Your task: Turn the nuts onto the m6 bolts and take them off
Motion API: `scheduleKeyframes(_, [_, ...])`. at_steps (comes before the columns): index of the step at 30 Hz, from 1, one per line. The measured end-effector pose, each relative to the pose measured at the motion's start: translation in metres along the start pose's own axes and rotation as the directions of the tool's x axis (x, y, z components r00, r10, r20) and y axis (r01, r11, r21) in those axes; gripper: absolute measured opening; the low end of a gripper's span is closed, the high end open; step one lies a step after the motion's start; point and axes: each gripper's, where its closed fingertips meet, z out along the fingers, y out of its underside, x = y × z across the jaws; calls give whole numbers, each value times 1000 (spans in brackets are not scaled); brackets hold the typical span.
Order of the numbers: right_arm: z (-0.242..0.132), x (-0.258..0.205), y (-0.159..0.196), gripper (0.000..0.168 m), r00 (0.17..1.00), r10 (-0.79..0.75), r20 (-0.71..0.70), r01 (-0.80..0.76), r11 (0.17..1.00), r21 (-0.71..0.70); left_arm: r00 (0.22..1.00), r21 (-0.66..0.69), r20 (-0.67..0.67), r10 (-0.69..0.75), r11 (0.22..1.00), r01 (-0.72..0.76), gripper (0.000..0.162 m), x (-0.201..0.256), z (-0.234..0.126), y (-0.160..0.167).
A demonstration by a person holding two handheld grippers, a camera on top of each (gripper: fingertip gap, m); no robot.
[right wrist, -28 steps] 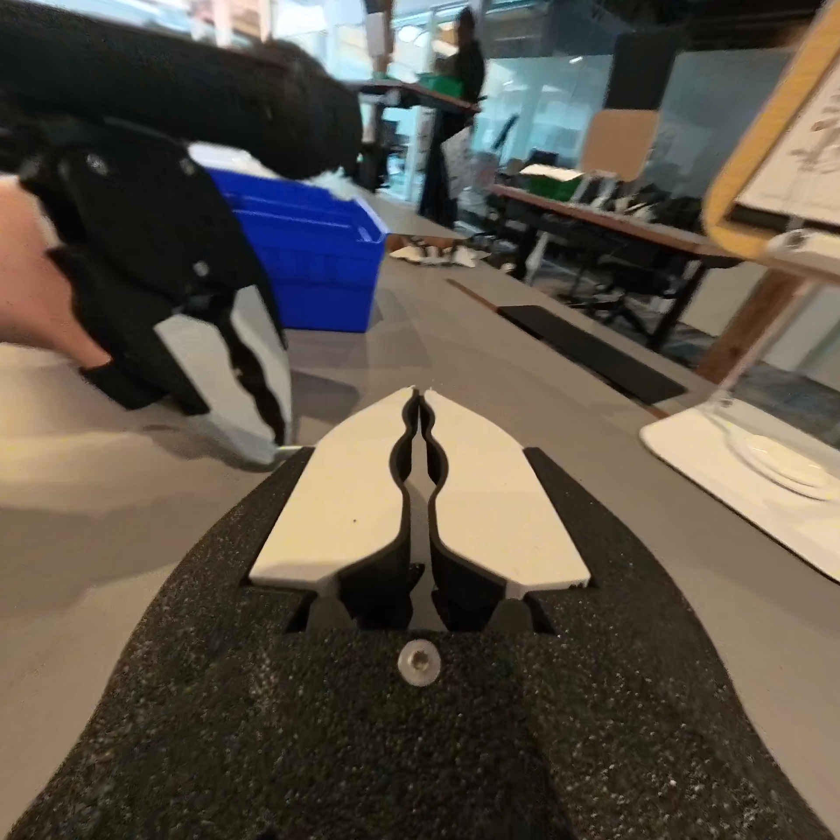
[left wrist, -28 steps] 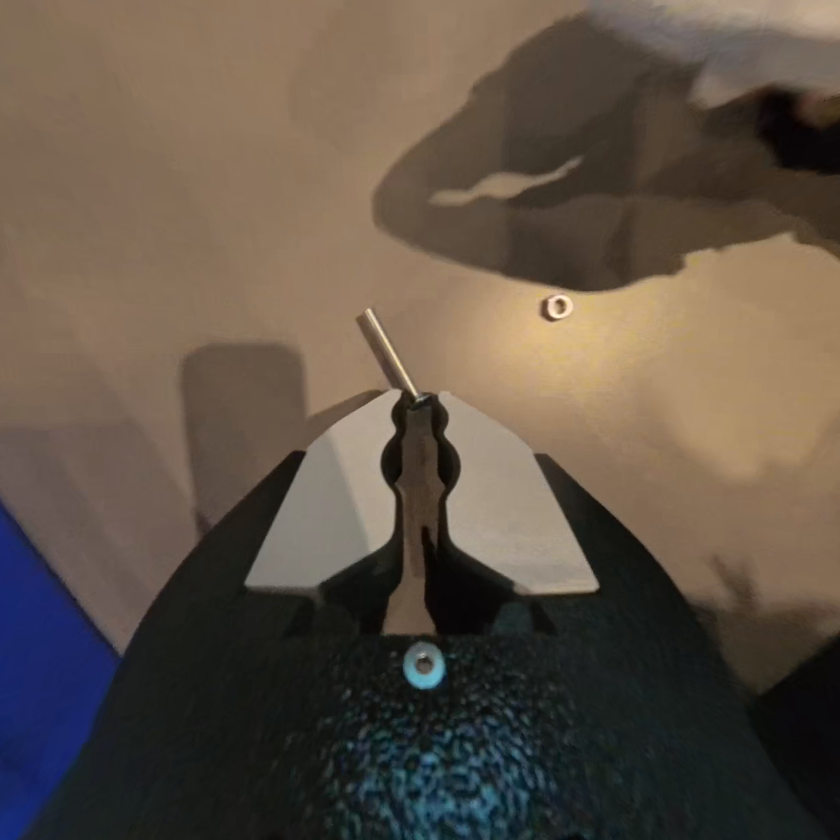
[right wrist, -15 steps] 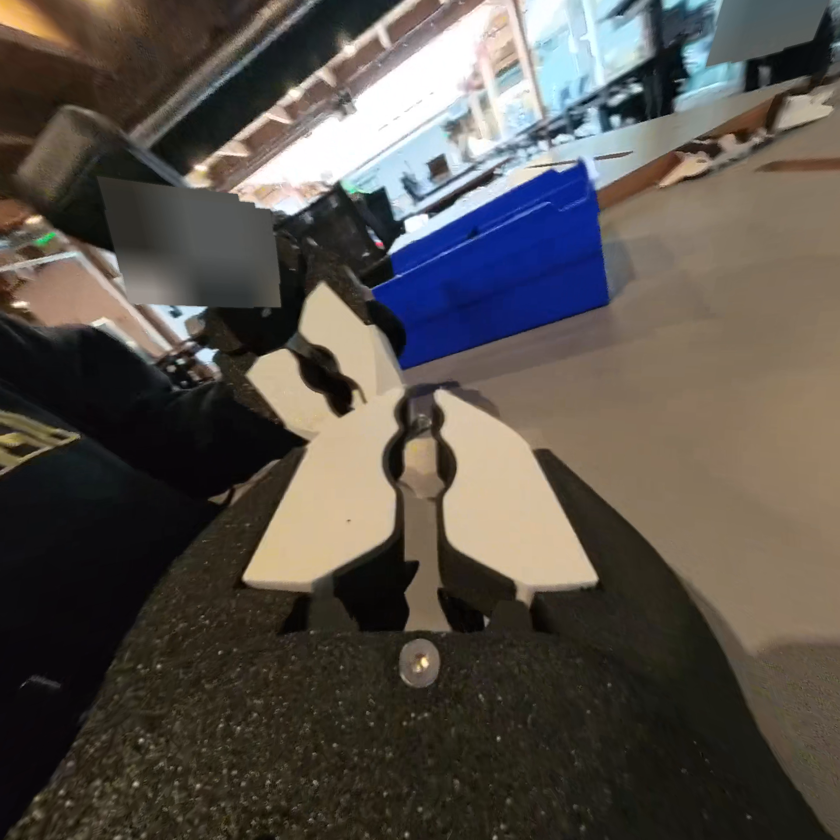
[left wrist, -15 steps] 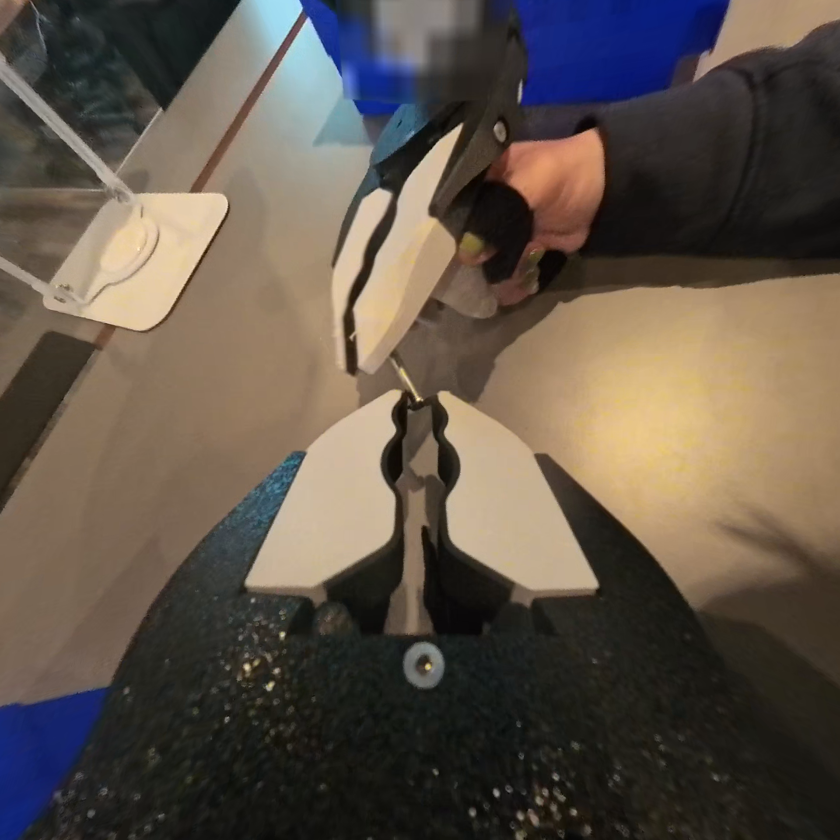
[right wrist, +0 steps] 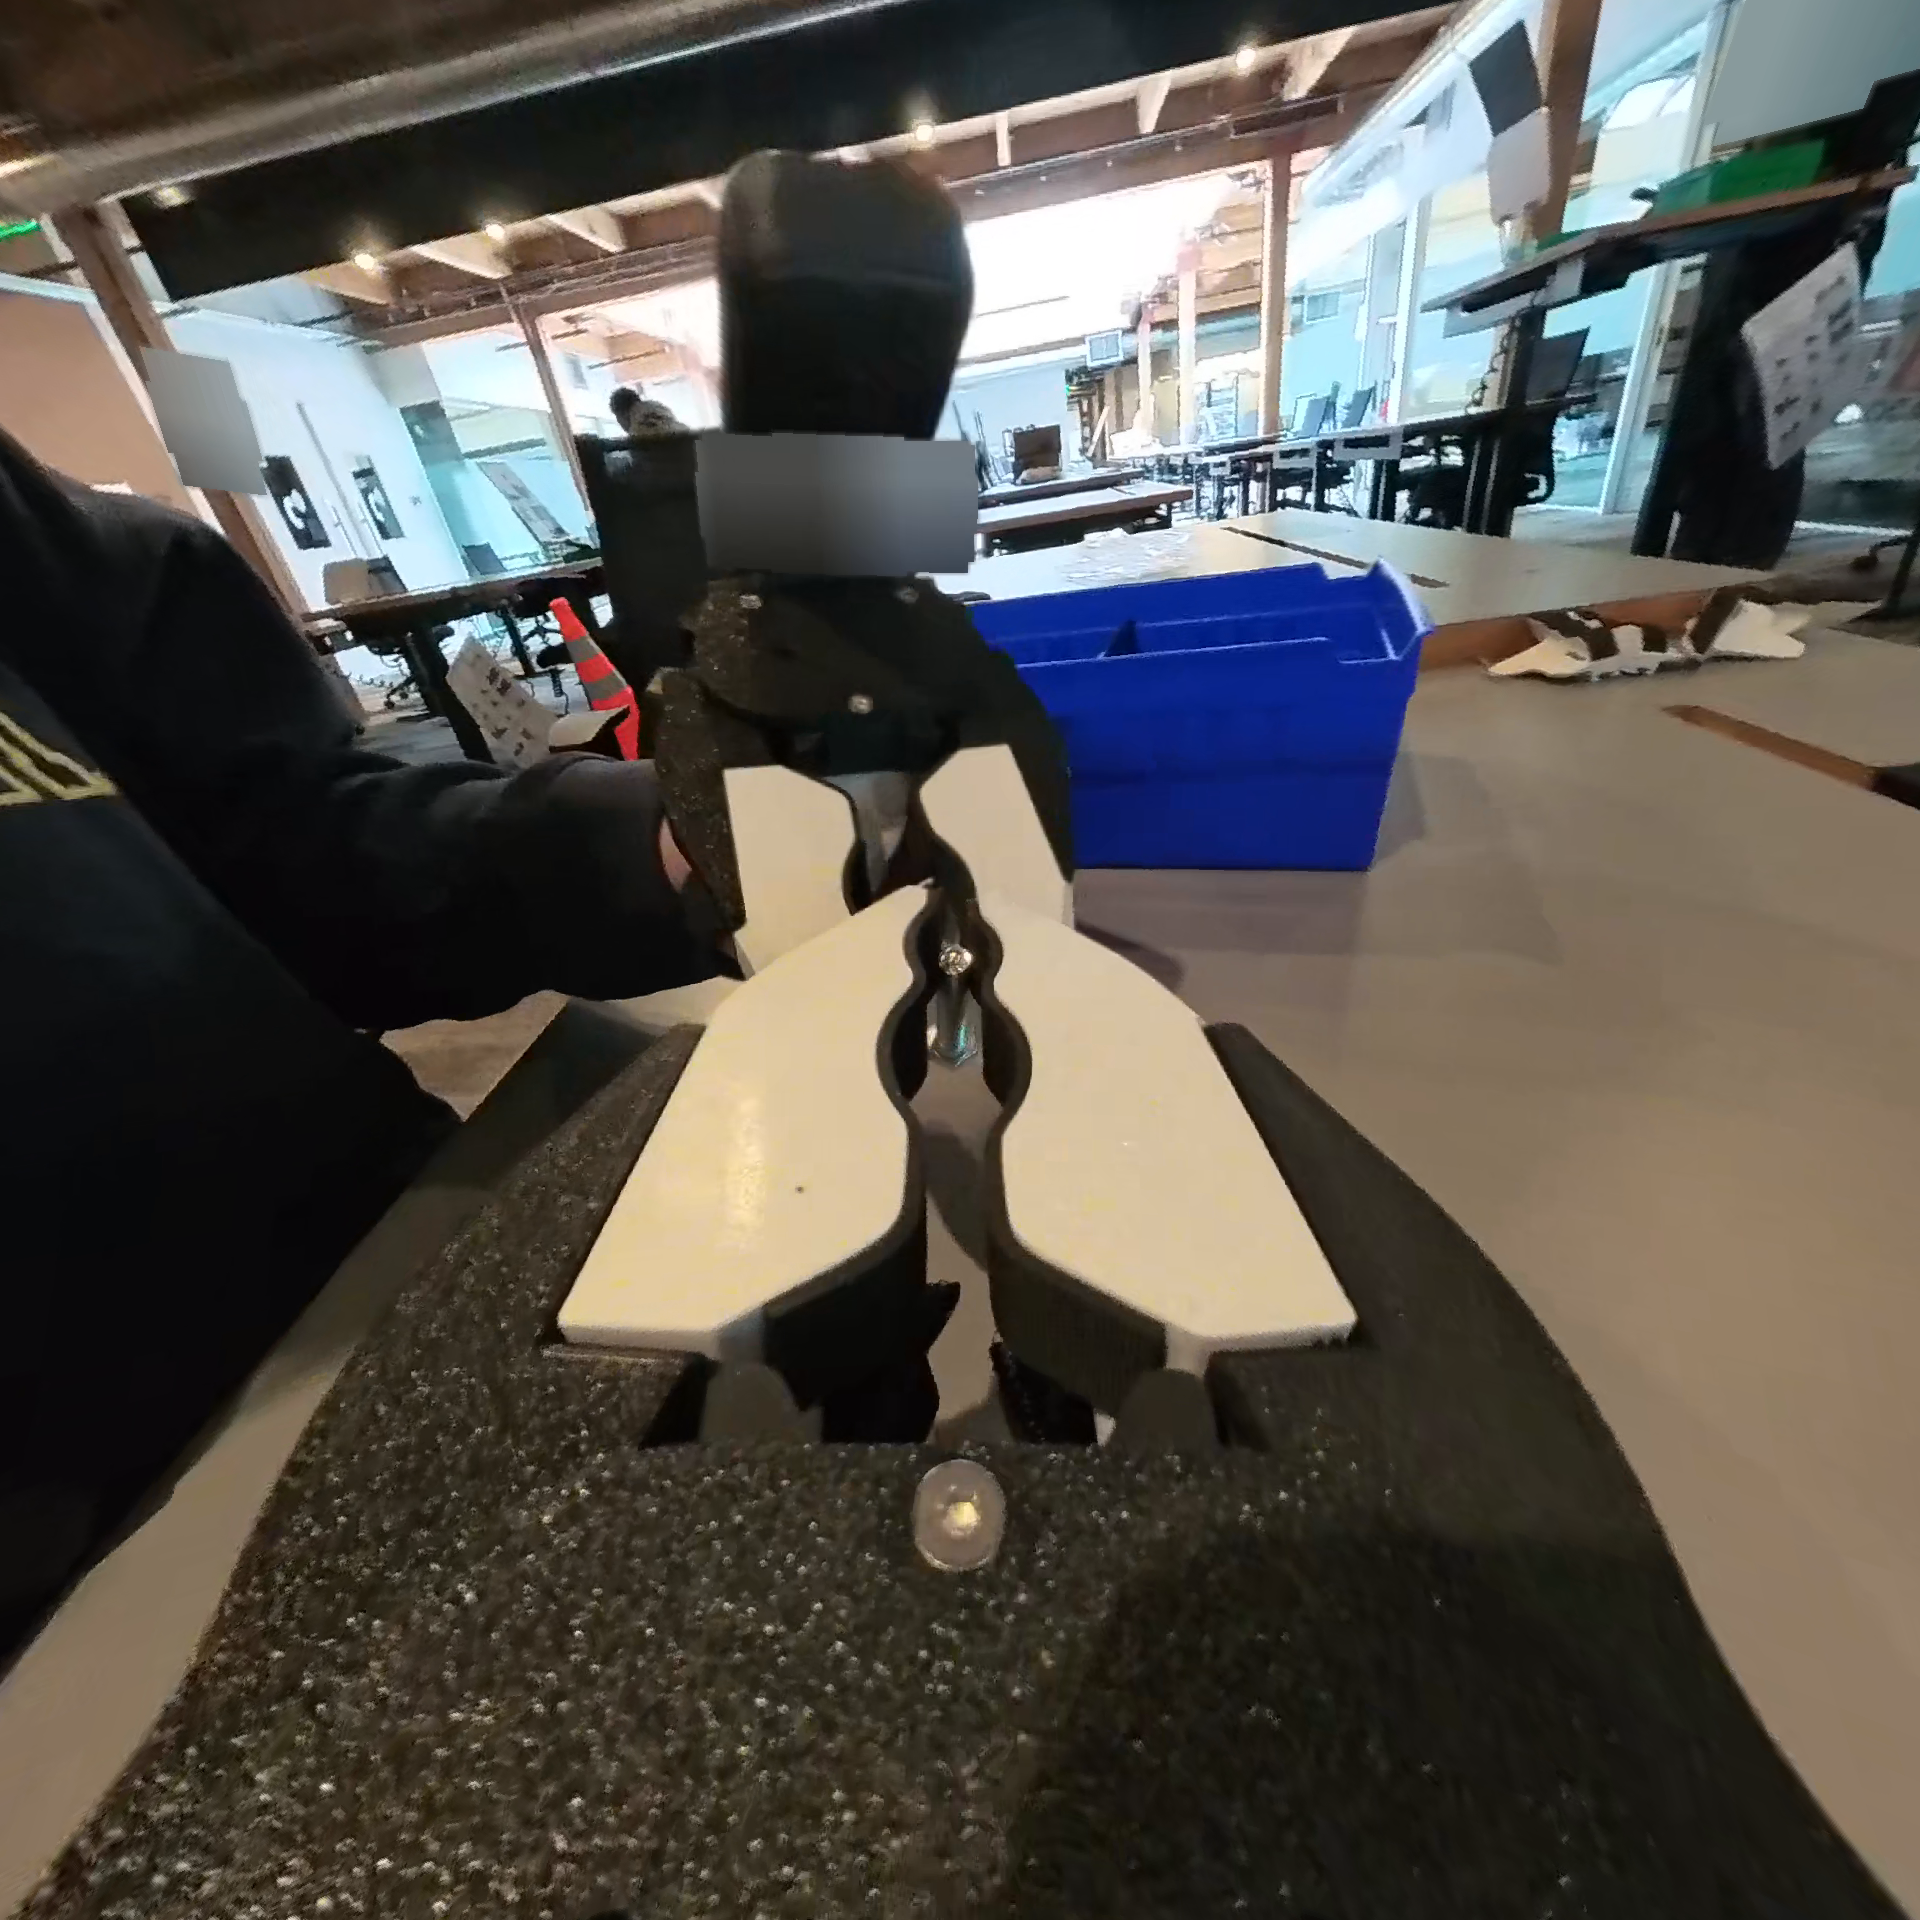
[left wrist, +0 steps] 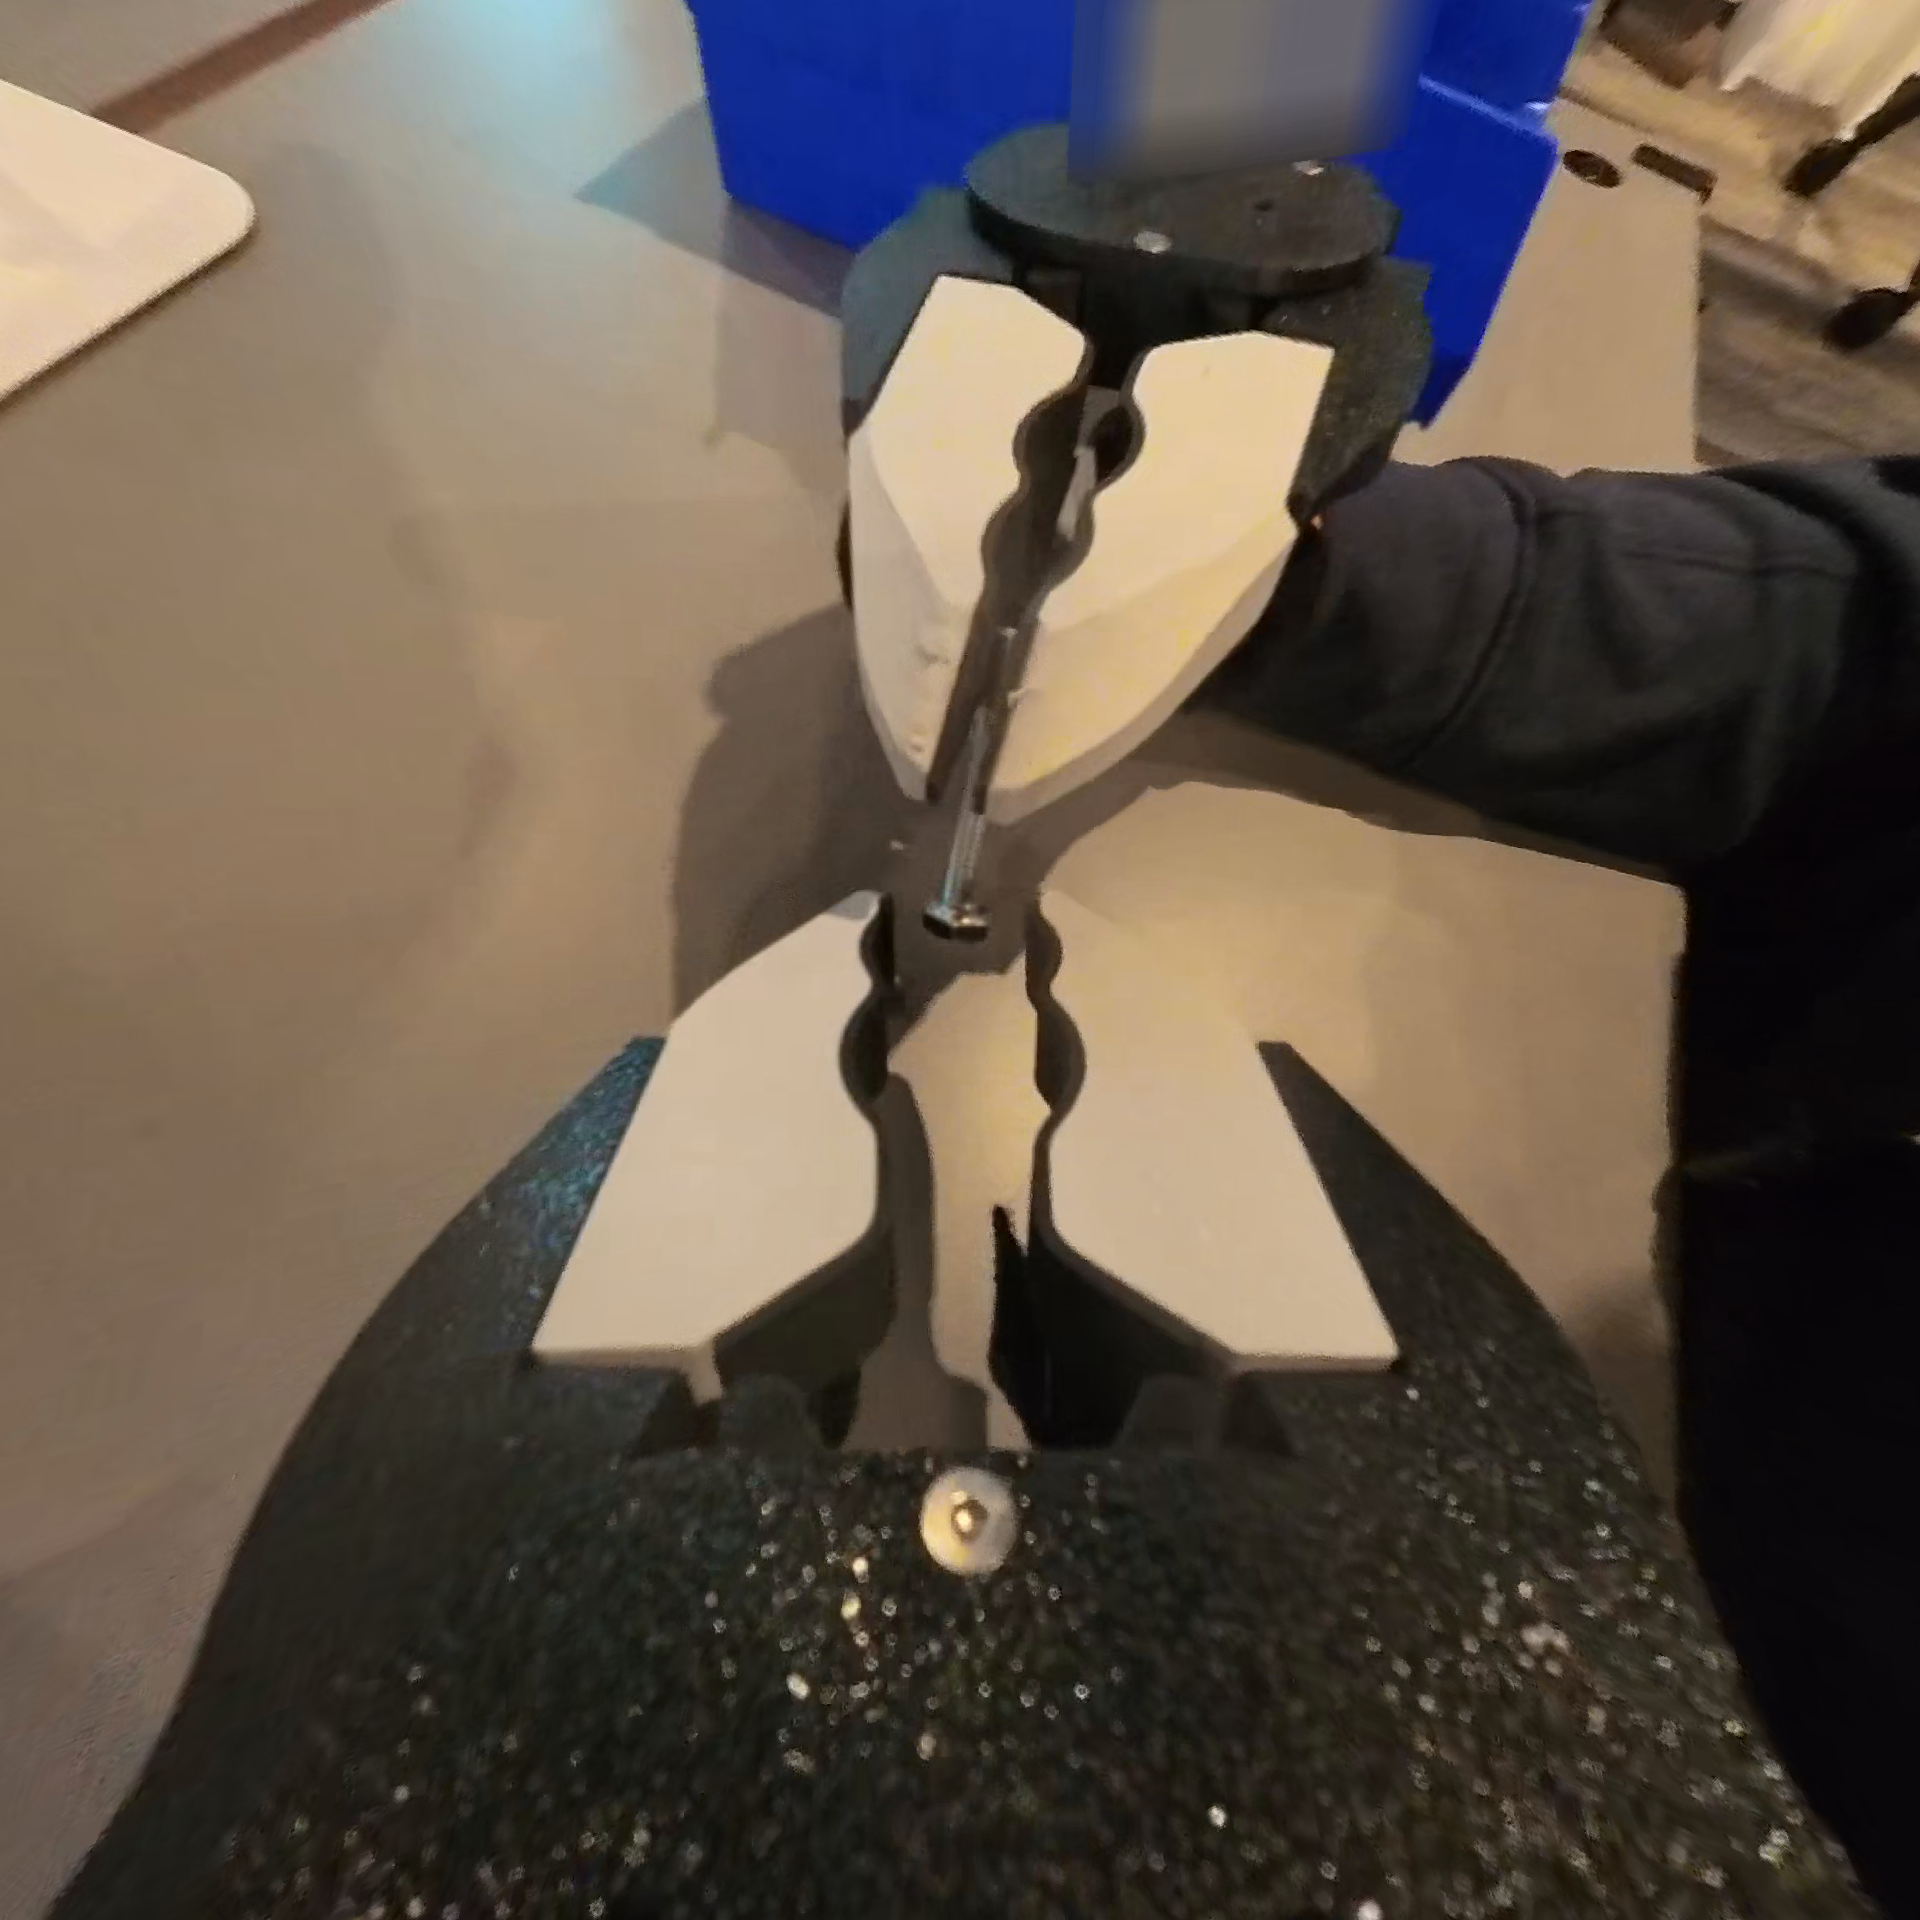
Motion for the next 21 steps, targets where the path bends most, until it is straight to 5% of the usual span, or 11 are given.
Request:
scheduleKeyframes(8, [3,-5,5,5,999,-29,24,30,999,-29,999,-18,-7,46,999,-47,10,2,2,4])
scheduleKeyframes(12, [-6,17,6,19,989,-58,-134,50,997,-60,989,39,137,58,997,-64,10,-23,-3,-2])
scheduleKeyframes(16, [-25,28,41,22,980,-91,-176,27,941,-338,962,126,270,43,989,-79,10,-58,-9,-8])
scheduleKeyframes(21, [-20,21,84,25,984,-115,-134,16,815,-579,973,214,229,-2,976,-48,10,-77,5,-9])
